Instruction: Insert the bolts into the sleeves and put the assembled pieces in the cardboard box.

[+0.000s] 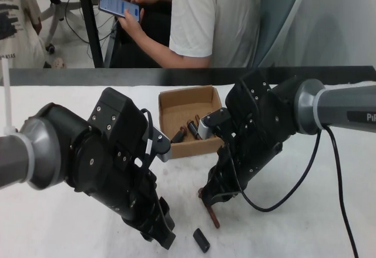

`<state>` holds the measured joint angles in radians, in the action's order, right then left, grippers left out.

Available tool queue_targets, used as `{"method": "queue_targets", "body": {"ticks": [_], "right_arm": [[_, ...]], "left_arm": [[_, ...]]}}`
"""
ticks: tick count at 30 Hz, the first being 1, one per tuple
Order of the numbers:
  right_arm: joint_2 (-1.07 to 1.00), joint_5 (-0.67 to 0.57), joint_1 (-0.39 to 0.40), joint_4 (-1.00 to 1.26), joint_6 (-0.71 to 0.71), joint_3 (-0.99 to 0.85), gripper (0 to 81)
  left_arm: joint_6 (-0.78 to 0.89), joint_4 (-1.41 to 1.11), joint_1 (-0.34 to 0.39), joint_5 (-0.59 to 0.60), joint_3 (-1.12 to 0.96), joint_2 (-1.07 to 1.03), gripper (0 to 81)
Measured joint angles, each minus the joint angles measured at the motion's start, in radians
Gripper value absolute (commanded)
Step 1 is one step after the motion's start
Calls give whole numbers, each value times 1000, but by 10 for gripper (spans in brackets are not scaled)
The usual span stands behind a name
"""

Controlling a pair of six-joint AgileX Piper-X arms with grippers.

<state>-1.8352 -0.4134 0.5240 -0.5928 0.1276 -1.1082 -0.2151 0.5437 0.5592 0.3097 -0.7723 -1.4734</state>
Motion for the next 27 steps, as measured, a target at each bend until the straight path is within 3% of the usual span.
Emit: {"method": "queue_targets", "body": {"ticks": [27], "right_arm": [[-61,-5,0,20,2,-4,244]], "left_arm": [[0,-2,0,0,0,0,432]]}}
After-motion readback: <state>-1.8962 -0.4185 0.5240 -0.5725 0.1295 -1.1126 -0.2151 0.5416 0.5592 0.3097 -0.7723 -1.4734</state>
